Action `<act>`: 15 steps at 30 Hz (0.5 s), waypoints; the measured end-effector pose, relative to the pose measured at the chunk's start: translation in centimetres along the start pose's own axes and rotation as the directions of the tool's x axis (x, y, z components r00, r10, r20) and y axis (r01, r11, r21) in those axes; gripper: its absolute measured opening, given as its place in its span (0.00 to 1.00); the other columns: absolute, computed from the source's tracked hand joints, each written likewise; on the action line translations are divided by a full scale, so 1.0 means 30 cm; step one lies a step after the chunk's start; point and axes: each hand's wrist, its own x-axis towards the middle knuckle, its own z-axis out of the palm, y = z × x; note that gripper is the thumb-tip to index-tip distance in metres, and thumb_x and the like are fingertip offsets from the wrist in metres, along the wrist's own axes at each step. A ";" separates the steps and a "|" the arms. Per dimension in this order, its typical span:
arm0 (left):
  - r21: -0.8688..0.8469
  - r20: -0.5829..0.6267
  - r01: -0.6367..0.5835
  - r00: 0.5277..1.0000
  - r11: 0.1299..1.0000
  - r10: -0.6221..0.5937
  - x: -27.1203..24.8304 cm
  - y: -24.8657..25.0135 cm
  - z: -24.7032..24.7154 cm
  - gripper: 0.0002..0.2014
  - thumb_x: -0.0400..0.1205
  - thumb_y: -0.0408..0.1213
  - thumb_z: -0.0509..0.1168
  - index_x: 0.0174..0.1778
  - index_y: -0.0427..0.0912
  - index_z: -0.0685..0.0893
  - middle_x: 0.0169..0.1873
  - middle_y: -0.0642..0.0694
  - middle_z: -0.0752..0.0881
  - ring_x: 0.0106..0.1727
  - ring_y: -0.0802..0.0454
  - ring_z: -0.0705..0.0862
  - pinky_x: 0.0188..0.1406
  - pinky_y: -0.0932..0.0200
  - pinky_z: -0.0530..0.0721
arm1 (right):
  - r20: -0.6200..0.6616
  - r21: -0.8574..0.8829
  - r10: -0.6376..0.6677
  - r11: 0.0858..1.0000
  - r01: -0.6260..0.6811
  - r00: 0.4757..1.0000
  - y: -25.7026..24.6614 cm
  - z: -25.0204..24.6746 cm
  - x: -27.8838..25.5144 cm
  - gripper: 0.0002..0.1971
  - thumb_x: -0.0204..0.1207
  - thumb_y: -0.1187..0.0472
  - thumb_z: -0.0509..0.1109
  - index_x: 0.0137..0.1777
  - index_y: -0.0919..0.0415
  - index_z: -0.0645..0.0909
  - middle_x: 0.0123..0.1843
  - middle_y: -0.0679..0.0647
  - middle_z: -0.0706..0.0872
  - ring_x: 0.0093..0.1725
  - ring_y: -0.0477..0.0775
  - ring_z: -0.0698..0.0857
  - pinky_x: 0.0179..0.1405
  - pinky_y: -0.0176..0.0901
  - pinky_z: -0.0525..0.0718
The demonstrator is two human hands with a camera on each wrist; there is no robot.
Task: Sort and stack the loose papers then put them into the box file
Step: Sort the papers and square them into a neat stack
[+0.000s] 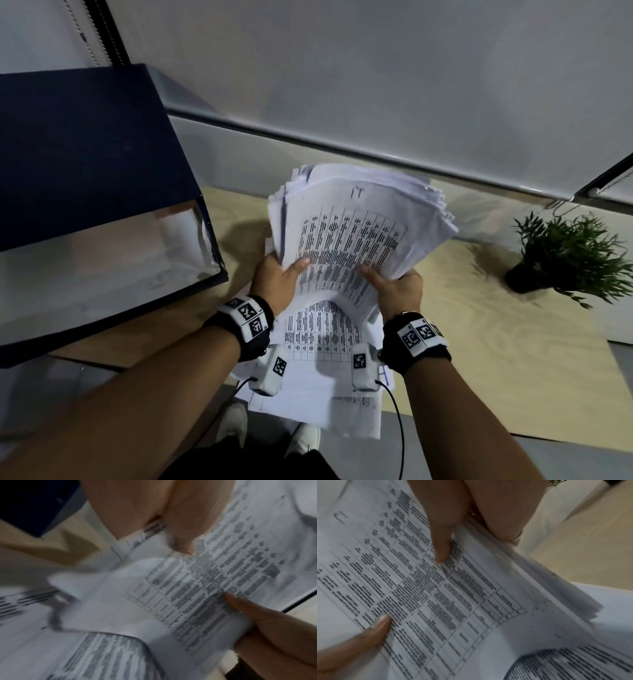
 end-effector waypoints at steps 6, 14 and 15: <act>0.276 -0.205 -0.159 0.954 0.948 0.220 0.001 0.109 -0.027 0.18 0.84 0.46 0.64 0.60 0.35 0.82 0.51 0.34 0.89 0.52 0.35 0.86 0.50 0.50 0.83 | -0.114 -0.489 0.080 0.863 -0.126 0.990 0.157 0.013 0.030 0.43 0.70 0.53 0.79 0.81 0.60 0.62 0.76 0.60 0.73 0.73 0.65 0.74 0.72 0.58 0.75; 0.252 -0.257 -0.128 0.947 0.959 0.194 0.035 0.156 -0.052 0.19 0.84 0.47 0.65 0.57 0.33 0.81 0.52 0.33 0.88 0.55 0.32 0.85 0.53 0.46 0.84 | -0.164 -0.866 0.215 0.437 -0.245 0.963 0.317 0.113 -0.077 0.51 0.61 0.34 0.71 0.80 0.58 0.59 0.73 0.59 0.67 0.71 0.66 0.66 0.66 0.61 0.68; 0.254 -0.266 -0.117 0.946 0.960 0.185 0.036 0.159 -0.056 0.19 0.84 0.47 0.65 0.57 0.33 0.81 0.52 0.33 0.88 0.55 0.32 0.85 0.53 0.47 0.83 | -0.176 -0.860 0.216 0.442 -0.257 0.960 0.315 0.127 -0.080 0.52 0.59 0.33 0.73 0.79 0.59 0.60 0.73 0.59 0.67 0.70 0.66 0.66 0.66 0.61 0.69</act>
